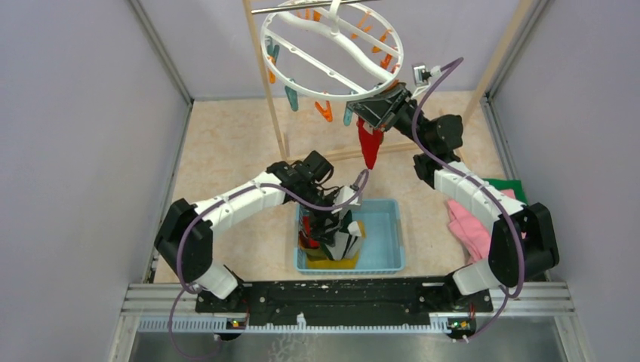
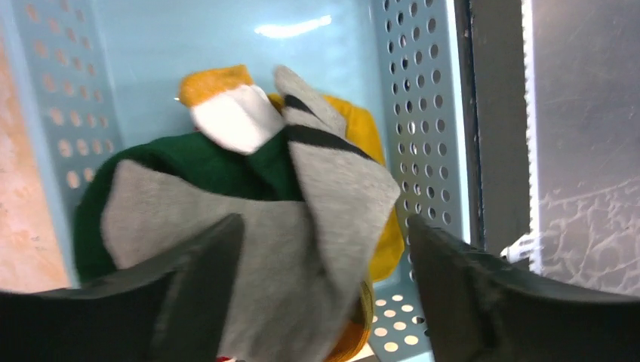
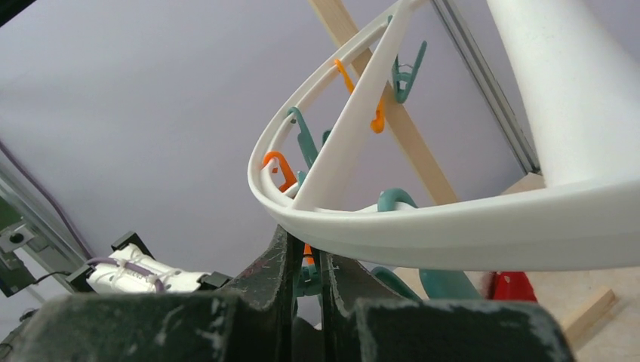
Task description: Remove the socks clipped to the hanger
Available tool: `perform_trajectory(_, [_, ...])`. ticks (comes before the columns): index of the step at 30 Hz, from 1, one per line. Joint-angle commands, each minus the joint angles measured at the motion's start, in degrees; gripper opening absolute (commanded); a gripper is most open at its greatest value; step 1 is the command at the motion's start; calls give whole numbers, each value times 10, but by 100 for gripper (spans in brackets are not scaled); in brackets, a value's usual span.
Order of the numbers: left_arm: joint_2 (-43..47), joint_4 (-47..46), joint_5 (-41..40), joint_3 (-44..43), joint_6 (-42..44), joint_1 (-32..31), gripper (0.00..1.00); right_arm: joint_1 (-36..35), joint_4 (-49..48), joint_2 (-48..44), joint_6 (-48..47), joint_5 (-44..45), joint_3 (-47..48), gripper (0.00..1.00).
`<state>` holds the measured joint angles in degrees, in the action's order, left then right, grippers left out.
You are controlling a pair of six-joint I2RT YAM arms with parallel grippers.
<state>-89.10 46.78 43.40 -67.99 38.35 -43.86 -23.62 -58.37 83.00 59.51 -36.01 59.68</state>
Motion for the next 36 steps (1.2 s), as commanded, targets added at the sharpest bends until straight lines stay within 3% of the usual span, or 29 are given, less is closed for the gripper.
perform_trajectory(1, [25,-32,-66,31,30,-27,98,-4,14,-23,-21,11,14,9])
perform_trajectory(3, [32,-27,-72,27,31,-29,99,-4,34,-29,-32,12,12,15])
perform_trajectory(9, [31,46,-102,-18,57,-18,99,-4,80,-63,-70,10,-18,44])
perform_trajectory(15, [62,27,-82,-47,48,37,99,-1,190,-147,-142,47,-66,63])
perform_trajectory(17, [63,26,-55,-69,41,61,99,6,224,-179,-164,60,-85,76])
perform_trajectory(19, [58,36,-32,-94,36,81,99,11,286,-215,-202,87,-99,96])
perform_trajectory(20, [56,42,-25,-105,35,88,99,13,319,-232,-227,107,-104,98])
perform_trajectory(23, [58,43,-6,-127,28,104,99,13,406,-278,-303,176,-117,99])
perform_trajectory(26, [63,42,6,-139,20,109,99,18,432,-297,-354,224,-138,99])
perform_trajectory(34, [75,44,40,-159,-6,112,99,28,344,-184,-405,208,-116,98])
perform_trajectory(36, [76,45,48,-167,-13,114,99,28,299,-163,-394,175,-114,82])
